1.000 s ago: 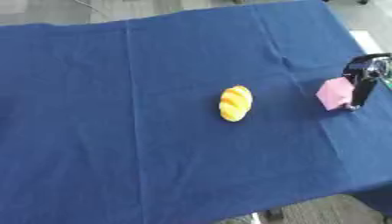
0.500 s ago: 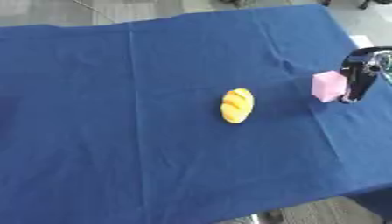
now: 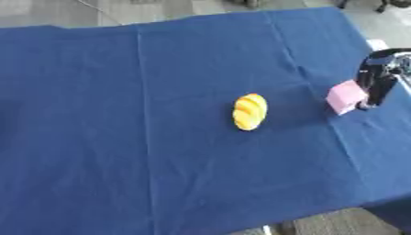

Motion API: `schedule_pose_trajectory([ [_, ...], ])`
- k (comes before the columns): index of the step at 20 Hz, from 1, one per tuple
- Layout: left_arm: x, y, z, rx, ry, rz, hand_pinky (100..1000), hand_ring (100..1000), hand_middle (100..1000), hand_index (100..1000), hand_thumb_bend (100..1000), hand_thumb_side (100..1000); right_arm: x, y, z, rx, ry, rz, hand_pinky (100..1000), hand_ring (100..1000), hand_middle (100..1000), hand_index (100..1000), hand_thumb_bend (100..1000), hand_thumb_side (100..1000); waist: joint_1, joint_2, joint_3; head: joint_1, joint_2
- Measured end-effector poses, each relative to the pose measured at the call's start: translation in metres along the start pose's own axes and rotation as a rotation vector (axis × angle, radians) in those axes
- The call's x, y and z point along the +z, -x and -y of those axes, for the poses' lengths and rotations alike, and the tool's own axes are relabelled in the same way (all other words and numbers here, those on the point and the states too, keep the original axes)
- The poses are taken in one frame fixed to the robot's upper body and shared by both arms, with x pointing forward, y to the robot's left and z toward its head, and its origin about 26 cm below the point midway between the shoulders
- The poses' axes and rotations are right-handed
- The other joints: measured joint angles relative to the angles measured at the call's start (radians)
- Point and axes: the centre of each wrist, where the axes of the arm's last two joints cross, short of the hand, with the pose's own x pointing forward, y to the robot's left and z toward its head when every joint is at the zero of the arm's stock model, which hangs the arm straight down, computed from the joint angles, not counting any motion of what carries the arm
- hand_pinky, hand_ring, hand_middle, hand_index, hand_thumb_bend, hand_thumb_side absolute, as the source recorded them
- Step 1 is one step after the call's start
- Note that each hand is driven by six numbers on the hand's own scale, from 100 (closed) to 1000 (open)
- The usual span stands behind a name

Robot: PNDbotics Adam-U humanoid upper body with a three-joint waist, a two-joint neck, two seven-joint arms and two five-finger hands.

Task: Pick up the objects with one hand, pass them to the other hand, and then place them into the box on the other side of the table.

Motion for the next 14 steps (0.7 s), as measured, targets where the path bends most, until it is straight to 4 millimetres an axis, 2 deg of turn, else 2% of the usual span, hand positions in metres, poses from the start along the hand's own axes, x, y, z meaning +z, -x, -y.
schedule_pose_trajectory([
  [4,0.0002,0.0004,0.0000,-0.001,0.000,-0.001,794,706,693,777,510,444,0.0015,-0.0020,0.0013,0.021,0.002,0.001,949,936,845,906,485,100,0.000,0.000,-0.001,0.000,0.000],
  [14,0.0006,0.0009,-0.0001,-0.002,-0.001,-0.004,795,705,692,777,508,444,0.0091,-0.0102,0.0098,0.041,0.059,0.041,952,938,851,945,507,100,0.000,0.000,-0.001,0.000,0.003],
])
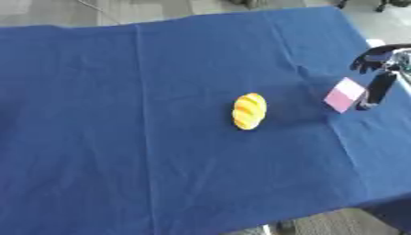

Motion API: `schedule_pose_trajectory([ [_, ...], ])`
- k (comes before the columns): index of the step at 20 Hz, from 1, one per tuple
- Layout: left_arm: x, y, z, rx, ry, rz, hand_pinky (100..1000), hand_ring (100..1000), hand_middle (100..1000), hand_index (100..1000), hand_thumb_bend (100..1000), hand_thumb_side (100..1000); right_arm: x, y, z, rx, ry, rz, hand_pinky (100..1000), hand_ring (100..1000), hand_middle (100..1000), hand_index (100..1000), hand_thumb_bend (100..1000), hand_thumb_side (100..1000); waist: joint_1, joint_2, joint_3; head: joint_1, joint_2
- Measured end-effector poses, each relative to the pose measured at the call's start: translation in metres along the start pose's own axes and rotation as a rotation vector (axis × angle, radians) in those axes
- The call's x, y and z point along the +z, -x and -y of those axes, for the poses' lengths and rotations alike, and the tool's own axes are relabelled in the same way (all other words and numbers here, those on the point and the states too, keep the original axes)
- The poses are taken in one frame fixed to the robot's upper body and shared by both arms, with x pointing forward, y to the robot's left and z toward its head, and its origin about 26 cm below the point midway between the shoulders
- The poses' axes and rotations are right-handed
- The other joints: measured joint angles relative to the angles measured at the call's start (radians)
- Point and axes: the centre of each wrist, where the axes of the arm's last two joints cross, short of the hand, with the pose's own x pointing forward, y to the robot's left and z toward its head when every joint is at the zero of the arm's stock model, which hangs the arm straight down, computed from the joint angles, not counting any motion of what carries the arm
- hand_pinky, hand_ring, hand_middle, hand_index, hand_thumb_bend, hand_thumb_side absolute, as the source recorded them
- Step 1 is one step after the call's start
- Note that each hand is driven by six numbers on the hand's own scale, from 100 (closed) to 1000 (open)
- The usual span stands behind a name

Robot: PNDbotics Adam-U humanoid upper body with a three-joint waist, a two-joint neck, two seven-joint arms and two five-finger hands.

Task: Pick up the objects with one hand, pass them to the other hand, and then place them into the box on the other side of the table.

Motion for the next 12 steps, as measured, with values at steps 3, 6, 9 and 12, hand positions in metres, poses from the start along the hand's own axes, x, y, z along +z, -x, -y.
schedule_pose_trajectory([
  [3,0.0001,0.0002,-0.0001,-0.001,-0.001,-0.001,795,705,691,777,507,444,0.0016,-0.0024,0.0014,0.001,0.002,0.015,953,939,851,945,508,100,-0.001,0.000,0.000,-0.001,0.003],
  [6,-0.0002,0.0002,-0.0007,0.000,-0.006,-0.001,795,705,691,777,506,444,0.0020,-0.0033,0.0016,0.003,-0.007,0.023,955,943,853,944,516,100,-0.004,0.000,0.001,-0.001,0.003],
  [9,-0.0003,0.0003,-0.0013,0.000,-0.011,-0.001,795,704,691,776,506,444,0.0018,-0.0037,0.0009,0.009,-0.024,0.027,957,945,855,941,520,100,-0.006,0.000,0.003,-0.001,0.003],
  [12,-0.0002,0.0005,-0.0014,0.000,-0.013,-0.001,795,704,690,777,505,444,0.0010,-0.0040,-0.0011,0.022,-0.043,0.025,959,947,855,939,518,100,-0.006,0.000,0.005,-0.001,0.003],
])
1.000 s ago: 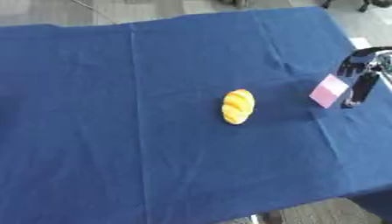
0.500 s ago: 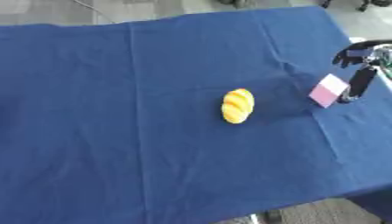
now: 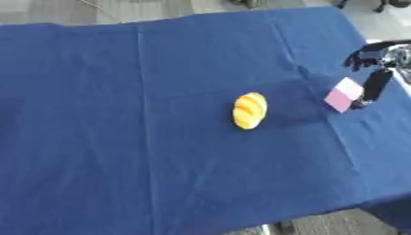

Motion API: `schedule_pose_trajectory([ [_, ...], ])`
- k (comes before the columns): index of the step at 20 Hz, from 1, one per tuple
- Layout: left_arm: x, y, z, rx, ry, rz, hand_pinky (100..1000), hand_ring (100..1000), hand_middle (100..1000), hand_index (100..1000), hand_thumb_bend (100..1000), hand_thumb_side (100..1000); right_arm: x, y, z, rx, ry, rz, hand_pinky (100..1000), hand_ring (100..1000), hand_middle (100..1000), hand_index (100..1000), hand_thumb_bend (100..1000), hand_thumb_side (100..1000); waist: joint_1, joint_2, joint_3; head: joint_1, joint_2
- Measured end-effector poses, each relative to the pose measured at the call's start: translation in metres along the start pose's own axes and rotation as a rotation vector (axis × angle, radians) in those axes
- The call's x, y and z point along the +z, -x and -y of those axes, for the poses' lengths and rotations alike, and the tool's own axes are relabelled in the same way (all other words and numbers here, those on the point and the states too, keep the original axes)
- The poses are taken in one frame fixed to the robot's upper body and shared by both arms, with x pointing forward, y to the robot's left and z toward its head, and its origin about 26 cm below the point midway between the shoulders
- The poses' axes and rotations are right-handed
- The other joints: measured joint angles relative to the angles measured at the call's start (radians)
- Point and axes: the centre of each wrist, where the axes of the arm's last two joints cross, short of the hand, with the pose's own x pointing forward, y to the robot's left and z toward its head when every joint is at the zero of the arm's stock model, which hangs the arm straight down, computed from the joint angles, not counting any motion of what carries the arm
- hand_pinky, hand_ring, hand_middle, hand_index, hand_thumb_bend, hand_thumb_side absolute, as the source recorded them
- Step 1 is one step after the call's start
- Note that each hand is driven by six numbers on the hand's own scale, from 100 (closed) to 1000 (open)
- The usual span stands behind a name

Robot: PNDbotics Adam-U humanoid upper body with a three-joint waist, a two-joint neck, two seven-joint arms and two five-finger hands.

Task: Pick up the objects with one hand, pass them to the other hand, and then place them into the box on the other side of the table.

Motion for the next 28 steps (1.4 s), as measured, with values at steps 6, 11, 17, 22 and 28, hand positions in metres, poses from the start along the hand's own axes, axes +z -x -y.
schedule_pose_trajectory([
  [6,0.000,0.000,0.000,0.001,0.000,0.000,795,704,690,777,503,445,-0.001,-0.002,0.000,0.021,-0.018,-0.005,957,944,850,936,512,100,0.000,0.000,0.003,-0.002,0.000],
  [11,0.000,0.000,0.000,0.001,0.000,0.000,796,703,689,776,502,445,-0.005,-0.001,-0.002,0.025,-0.028,-0.008,956,943,846,930,507,100,0.001,0.000,0.009,-0.007,0.000],
  [17,0.000,-0.001,0.000,0.003,0.000,0.003,796,702,689,776,501,446,-0.009,0.000,-0.005,0.033,-0.041,-0.015,954,942,839,900,491,100,0.003,0.005,0.012,-0.010,-0.001],
  [22,0.000,-0.001,0.000,0.004,-0.001,0.005,796,702,688,776,500,446,-0.013,0.000,-0.007,0.032,-0.044,-0.025,946,906,823,884,468,100,0.006,0.007,0.012,-0.011,-0.005],
  [28,0.001,-0.001,0.000,0.003,-0.001,0.001,797,702,688,776,499,447,-0.015,0.001,-0.009,0.022,-0.026,-0.028,929,859,772,817,404,100,0.006,0.007,0.012,-0.011,-0.006],
])
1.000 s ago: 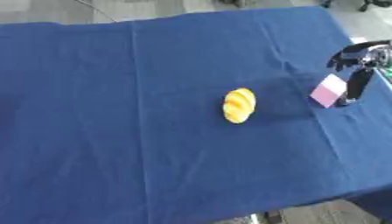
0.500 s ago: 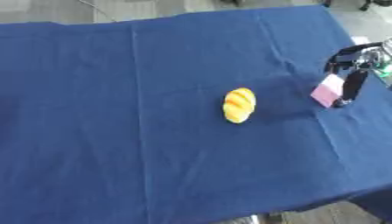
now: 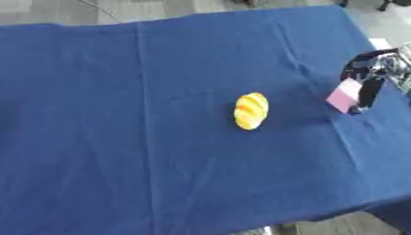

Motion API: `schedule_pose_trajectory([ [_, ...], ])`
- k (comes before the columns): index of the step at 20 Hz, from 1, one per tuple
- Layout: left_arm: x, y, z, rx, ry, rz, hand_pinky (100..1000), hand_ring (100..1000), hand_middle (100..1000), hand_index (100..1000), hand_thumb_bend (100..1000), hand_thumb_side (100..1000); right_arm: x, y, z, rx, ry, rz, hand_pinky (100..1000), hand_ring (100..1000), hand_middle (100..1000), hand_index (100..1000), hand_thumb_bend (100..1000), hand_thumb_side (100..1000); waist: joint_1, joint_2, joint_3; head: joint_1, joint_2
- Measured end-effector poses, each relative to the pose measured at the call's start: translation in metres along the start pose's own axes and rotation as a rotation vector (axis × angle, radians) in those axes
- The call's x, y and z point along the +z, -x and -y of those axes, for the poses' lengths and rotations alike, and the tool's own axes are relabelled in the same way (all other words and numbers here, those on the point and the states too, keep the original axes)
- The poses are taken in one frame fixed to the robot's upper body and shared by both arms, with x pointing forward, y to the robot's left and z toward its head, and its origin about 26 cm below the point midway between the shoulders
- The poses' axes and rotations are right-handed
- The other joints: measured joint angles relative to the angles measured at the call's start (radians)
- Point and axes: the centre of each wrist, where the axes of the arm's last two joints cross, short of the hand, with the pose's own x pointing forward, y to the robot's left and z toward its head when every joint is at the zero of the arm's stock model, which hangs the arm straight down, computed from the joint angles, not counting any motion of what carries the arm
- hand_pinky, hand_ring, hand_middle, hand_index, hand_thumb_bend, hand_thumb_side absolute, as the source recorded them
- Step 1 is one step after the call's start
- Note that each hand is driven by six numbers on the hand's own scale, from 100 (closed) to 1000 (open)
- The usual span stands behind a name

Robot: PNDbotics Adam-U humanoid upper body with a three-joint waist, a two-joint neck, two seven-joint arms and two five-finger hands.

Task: Pick up the objects with one hand, pass them to the other hand, and then place them into the box on the other side of the table.

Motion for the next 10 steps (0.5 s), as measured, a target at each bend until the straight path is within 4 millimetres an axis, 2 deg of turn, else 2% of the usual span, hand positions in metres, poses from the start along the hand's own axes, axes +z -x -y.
schedule_pose_trajectory([
  [10,0.0001,0.0008,-0.0011,0.000,-0.008,-0.003,798,701,688,776,497,448,-0.0006,-0.0006,-0.0008,-0.030,0.075,0.003,900,795,688,723,327,100,-0.001,0.001,0.000,0.000,0.000],
])
